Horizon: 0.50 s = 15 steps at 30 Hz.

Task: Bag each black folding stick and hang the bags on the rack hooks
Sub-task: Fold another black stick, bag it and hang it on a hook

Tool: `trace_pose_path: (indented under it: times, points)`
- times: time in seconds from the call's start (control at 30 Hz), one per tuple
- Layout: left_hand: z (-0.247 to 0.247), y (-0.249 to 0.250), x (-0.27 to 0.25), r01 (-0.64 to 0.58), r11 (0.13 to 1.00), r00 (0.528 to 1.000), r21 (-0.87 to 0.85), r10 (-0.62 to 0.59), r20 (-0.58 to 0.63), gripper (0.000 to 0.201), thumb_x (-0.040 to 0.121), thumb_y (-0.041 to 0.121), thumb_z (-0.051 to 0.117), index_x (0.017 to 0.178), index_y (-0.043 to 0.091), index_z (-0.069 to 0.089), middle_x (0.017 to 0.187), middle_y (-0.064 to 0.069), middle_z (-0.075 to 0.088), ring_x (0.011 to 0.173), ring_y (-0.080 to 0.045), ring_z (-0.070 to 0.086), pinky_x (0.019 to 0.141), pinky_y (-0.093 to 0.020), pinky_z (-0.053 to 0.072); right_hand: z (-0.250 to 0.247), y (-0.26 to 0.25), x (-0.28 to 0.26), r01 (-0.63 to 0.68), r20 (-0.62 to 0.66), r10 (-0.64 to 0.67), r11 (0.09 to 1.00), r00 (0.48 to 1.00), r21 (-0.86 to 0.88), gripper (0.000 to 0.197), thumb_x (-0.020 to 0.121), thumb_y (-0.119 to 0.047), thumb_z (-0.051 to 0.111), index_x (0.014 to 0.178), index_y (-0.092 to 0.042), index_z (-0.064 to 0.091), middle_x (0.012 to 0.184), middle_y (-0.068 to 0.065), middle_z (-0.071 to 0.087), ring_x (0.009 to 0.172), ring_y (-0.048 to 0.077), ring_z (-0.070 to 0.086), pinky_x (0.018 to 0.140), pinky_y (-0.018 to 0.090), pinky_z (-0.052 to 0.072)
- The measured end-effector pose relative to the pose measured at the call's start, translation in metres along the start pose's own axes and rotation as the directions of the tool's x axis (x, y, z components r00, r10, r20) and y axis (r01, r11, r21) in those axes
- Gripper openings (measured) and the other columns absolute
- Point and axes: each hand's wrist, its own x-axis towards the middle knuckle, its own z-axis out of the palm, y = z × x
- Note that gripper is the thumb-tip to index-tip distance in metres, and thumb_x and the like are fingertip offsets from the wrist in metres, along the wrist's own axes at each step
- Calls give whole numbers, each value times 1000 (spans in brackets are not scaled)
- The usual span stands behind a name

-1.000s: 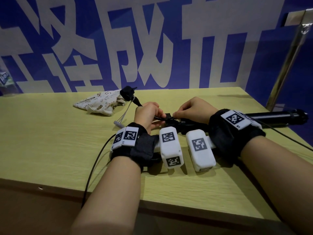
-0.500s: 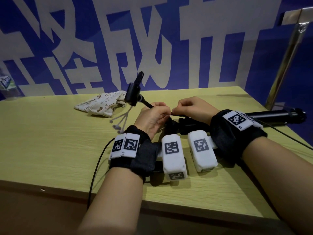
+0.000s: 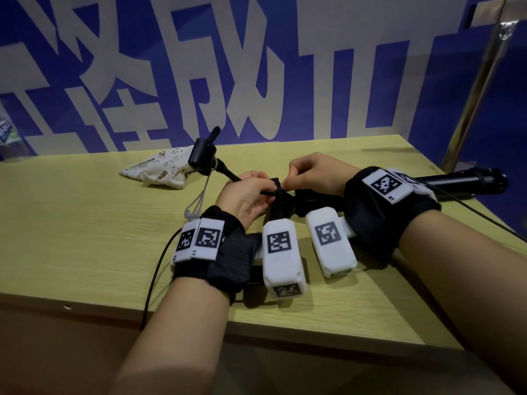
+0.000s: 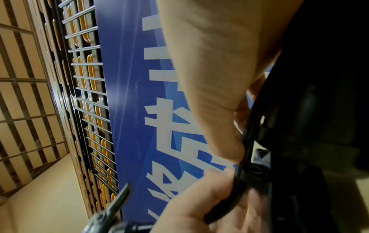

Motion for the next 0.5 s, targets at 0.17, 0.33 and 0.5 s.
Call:
trace_pose_path:
  times: [0.17, 0.33, 0.5]
  points:
    - [2, 2, 3, 16, 997, 1000, 78, -14, -14, 28, 85, -11, 50, 69, 12, 48, 66, -7, 51, 52, -15, 53, 40, -14, 45, 2, -3, 5, -5, 2, 5, 993, 1000, -120, 22, 86, -18, 63, 68, -16, 50, 66, -4, 51, 59, 6, 46, 54, 12, 40]
    - [-2, 1, 4, 77, 997, 996, -6, -77, 43, 29, 87, -11, 49, 73, 14, 45, 64, -4, 50, 43, -11, 50, 41, -15, 43, -18, -1, 6, -151, -6, 152, 988, 988, 37, 14, 91, -27, 57, 84, -17, 65, 79, -3, 58, 74, 11, 53, 75, 26, 44]
    - [-1, 1, 10, 85, 996, 996, -29, -84, 38, 29, 86, -12, 49, 73, 14, 47, 65, -2, 52, 45, -8, 52, 42, -13, 44, -75, 4, 8, -485, -117, 501, 863, 857, 144, 8, 93, -17, 55, 96, -12, 60, 88, 5, 59, 76, 19, 55, 64, 33, 47]
